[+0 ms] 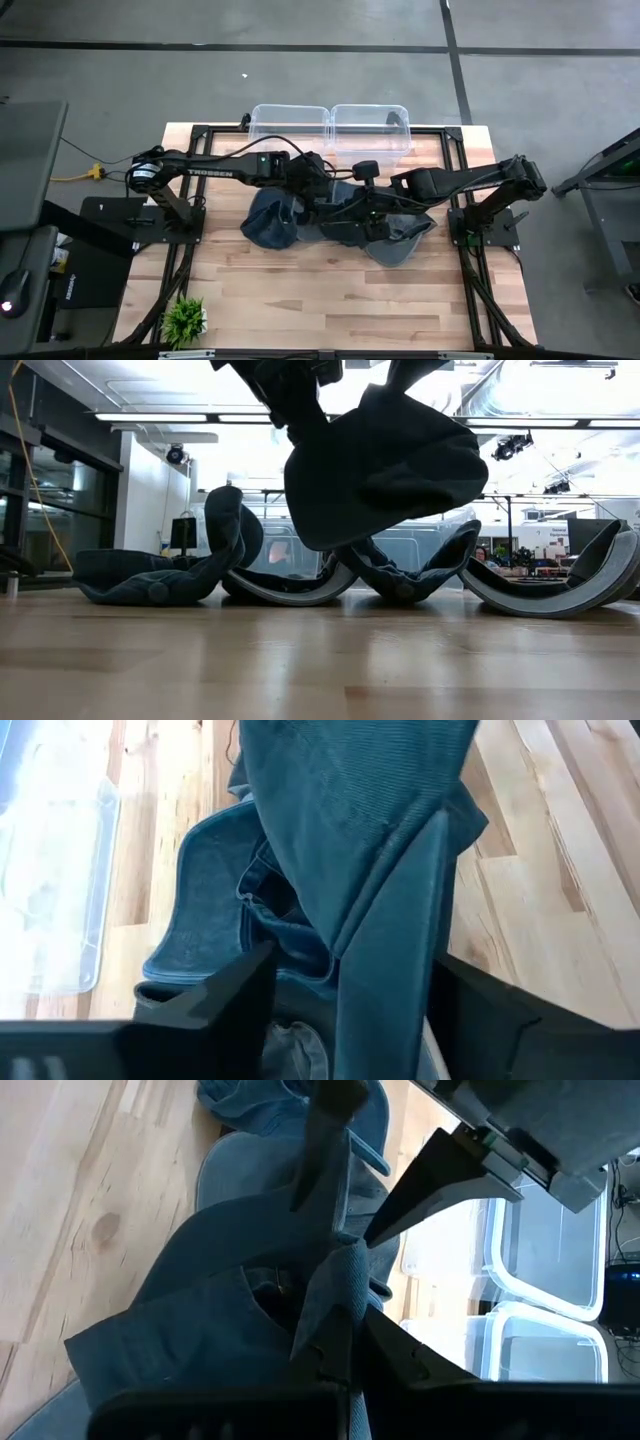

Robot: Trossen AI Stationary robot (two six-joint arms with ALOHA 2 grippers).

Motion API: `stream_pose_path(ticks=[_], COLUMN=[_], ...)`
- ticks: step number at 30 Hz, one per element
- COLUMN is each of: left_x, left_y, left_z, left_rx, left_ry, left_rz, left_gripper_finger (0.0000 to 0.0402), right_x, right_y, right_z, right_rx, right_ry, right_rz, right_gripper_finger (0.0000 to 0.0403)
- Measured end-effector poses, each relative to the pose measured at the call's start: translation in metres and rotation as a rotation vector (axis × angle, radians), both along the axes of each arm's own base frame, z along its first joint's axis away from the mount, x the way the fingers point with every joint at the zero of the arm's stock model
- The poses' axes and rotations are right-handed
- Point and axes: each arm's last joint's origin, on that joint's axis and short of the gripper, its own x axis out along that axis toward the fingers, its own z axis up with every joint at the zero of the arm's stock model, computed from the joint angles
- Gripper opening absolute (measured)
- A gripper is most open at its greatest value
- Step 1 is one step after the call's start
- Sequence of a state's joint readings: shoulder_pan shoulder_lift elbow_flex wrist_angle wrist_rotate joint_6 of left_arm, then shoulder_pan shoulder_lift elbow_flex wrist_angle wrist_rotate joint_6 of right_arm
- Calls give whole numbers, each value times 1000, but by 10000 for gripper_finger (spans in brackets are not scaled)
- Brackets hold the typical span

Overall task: Pick & Place hat
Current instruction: Put the bottom blue cap into the right transparent bin

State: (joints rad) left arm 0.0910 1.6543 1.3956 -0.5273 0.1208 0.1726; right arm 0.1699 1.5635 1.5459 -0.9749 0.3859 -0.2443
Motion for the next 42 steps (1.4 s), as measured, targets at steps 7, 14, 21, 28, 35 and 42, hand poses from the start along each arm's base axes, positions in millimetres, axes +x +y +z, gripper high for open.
stream_pose_path(ticks=[7, 14, 21, 28, 35, 42], left_x=[0, 0, 0, 0, 0, 1], left_y=[0, 0, 0, 0, 0, 2], left_z=[0, 0, 0, -1, -1, 1], left_rx=[24, 46, 42, 34, 30, 58], left_ry=[2, -2, -4, 3, 5, -17], left_rz=[-23, -37, -38, -42, -26, 13], left_gripper_finger=[57, 9, 5, 3, 2, 2], right_x=[0, 0, 0, 0, -13, -63], right_y=[0, 0, 0, -1, -4, -14], right_z=[0, 0, 0, 1, 15, 52], right_rx=[0, -1, -7, -21, -38, 27], right_ry=[0, 1, -1, -14, -67, -209], right_rz=[0, 0, -5, -32, -81, -208], right_gripper_finger=[0, 0, 11, 73, 158, 208])
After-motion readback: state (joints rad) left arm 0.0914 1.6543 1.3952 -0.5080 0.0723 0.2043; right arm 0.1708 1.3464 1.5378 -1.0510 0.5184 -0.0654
